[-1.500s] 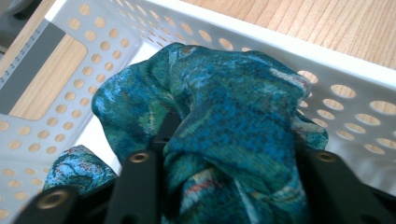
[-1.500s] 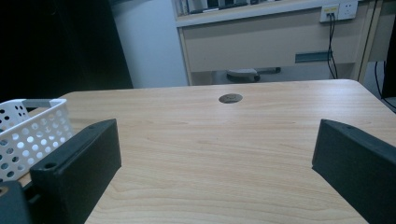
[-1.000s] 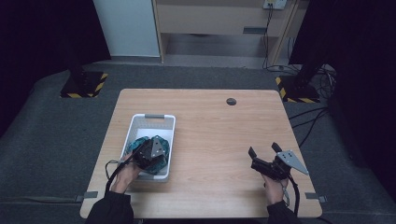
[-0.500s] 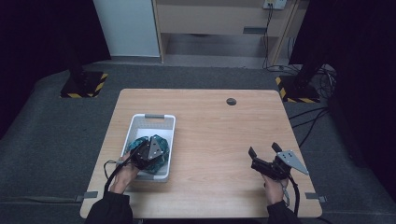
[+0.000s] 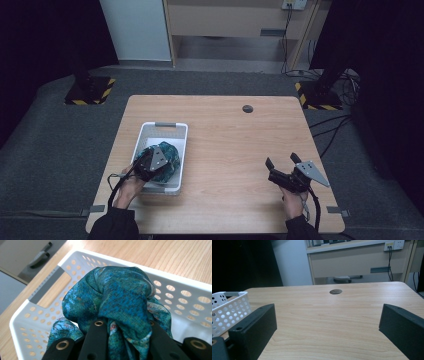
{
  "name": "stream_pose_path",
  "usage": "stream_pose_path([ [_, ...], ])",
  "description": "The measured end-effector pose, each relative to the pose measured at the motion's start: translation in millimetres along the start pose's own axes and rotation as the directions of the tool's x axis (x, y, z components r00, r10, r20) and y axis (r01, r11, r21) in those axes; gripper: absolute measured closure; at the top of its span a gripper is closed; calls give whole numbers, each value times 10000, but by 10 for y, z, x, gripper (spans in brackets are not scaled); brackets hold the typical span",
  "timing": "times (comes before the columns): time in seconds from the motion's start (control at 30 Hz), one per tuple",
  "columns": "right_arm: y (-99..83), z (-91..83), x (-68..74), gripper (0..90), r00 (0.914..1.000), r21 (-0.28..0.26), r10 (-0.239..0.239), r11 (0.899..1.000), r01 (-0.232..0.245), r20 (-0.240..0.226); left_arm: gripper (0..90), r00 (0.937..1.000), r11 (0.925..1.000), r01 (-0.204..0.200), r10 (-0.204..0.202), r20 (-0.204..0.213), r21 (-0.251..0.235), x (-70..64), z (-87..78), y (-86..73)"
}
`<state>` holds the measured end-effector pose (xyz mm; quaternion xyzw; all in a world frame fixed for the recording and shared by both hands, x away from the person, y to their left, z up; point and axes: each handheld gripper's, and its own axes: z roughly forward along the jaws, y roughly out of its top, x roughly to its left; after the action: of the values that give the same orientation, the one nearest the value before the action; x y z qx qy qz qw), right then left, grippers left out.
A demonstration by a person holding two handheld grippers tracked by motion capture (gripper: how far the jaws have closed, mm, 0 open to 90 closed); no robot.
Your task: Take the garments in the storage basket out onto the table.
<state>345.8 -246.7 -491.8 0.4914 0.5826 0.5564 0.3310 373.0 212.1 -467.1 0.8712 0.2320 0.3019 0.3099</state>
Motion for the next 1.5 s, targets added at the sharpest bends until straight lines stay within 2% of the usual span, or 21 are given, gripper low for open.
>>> stream_pose_path([
  [0.4, -4, 2, 3, 15, 10000, 13, -37, 10000, 37, 4, 818, 9993, 9971, 290, -306, -223, -701, 37, -121, -30],
  [0.7, -4, 2, 6, 15, 10000, 23, -39, 10000, 39, 1, 816, 9964, 9881, 501, -593, -599, -1455, 88, -265, -44],
  [1.0, -7, 4, 8, 15, 10000, 46, -45, 10000, 45, -7, 813, 9931, 9827, 536, -709, -931, -1771, 136, -381, -24],
  [1.4, -7, 4, 10, 15, 10000, 38, -61, 10000, 61, -18, 811, 9874, 9693, 529, -867, -1321, -2402, 176, -549, -1],
  [1.5, -9, 7, 16, 15, 10000, 47, -59, 10000, 59, -27, 811, 9862, 9681, 554, -913, -1381, -2444, 190, -581, -1],
])
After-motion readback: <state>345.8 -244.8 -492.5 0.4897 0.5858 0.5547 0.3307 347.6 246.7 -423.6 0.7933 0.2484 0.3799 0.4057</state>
